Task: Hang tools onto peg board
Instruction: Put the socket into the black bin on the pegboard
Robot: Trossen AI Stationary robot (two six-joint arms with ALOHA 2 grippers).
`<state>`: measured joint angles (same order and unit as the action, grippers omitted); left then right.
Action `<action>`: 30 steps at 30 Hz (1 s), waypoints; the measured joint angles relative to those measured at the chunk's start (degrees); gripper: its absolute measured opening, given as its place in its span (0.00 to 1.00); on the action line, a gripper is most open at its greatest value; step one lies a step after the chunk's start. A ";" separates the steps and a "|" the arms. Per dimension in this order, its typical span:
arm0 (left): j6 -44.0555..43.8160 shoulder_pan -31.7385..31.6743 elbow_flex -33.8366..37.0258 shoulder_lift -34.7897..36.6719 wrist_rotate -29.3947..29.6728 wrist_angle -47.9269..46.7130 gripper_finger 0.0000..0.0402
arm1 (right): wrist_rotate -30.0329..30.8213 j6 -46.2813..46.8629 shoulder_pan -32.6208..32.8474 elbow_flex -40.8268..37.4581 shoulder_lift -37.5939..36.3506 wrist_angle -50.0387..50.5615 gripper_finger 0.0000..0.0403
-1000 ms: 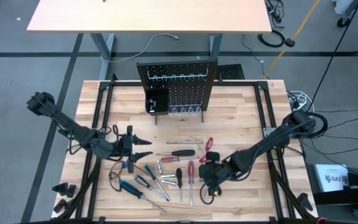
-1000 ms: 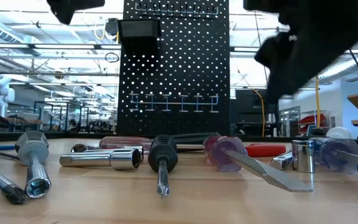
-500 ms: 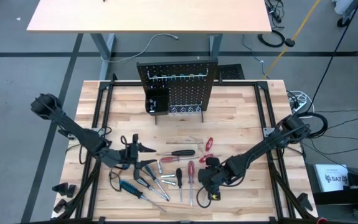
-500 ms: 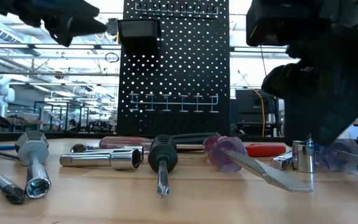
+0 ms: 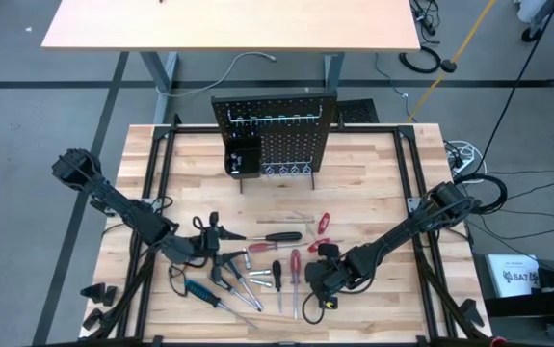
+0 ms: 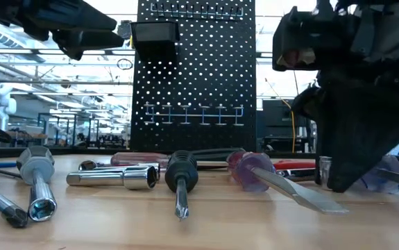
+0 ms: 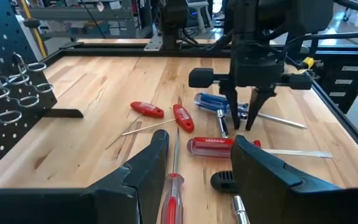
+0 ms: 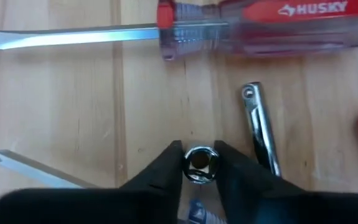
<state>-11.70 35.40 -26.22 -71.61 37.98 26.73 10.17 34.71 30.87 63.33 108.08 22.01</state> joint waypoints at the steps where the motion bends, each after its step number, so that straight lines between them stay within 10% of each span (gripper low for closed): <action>1: 0.00 -0.01 0.00 -0.02 0.02 0.03 0.45 | 0.26 -0.03 0.00 0.00 -0.01 -0.21 0.13; 15: 8.77 0.64 -0.02 -0.10 -10.22 15.67 0.45 | 3.83 -3.57 0.00 -0.04 -7.31 -7.04 0.13; 30: 56.57 2.99 -12.48 -12.49 -8.02 24.93 0.45 | 6.39 -18.26 -1.60 0.00 -16.90 -37.33 0.13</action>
<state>44.86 38.39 -38.69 -84.10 29.96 51.66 16.57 16.46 29.27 63.33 91.18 -15.31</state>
